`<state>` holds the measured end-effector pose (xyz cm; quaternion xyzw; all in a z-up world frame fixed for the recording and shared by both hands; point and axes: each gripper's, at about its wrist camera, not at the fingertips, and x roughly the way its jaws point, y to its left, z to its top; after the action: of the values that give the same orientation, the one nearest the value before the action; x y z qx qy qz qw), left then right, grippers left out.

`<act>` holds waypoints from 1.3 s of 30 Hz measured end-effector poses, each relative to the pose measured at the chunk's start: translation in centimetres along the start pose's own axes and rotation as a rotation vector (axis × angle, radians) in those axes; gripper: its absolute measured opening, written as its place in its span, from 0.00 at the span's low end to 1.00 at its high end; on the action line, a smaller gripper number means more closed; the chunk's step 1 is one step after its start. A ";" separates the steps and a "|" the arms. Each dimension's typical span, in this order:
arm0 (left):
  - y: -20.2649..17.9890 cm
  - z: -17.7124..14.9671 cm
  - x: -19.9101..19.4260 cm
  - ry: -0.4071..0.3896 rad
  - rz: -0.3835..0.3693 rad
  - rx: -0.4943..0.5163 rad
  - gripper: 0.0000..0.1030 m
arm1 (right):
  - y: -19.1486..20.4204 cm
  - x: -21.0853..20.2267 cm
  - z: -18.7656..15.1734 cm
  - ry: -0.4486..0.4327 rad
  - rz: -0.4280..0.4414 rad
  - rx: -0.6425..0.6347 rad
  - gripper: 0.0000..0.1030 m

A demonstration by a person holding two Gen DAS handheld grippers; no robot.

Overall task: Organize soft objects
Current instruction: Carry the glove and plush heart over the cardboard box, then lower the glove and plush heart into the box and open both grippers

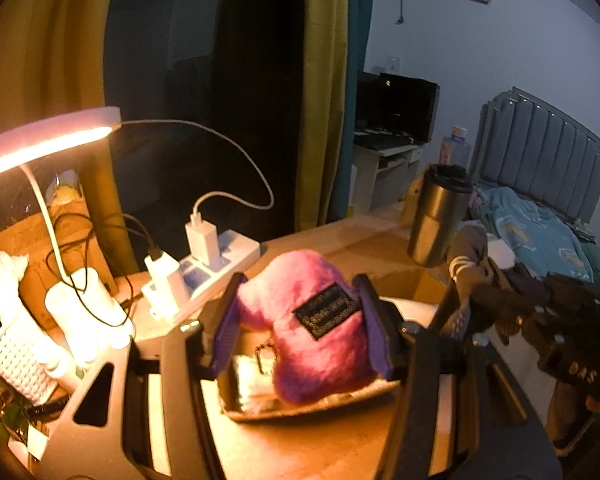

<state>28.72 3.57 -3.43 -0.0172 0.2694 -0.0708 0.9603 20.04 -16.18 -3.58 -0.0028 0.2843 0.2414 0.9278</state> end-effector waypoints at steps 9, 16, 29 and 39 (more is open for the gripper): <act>2.0 0.1 3.6 0.031 0.019 -0.030 0.53 | 0.6 3.8 0.8 0.028 0.031 -0.013 0.27; 2.8 -2.0 8.3 0.133 0.014 -0.039 0.54 | -0.5 7.7 -0.4 0.107 0.019 0.013 0.27; 2.2 -4.7 12.0 0.258 -0.001 -0.013 0.56 | -1.1 13.2 -3.3 0.271 0.022 0.035 0.28; 2.1 -4.3 12.0 0.267 0.012 -0.002 0.64 | -1.9 12.8 -3.1 0.274 0.020 0.075 0.35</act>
<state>36.87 3.95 -13.47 -0.0070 0.3951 -0.0665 0.9162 28.53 -12.63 -13.23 0.0018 0.4169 0.2373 0.8774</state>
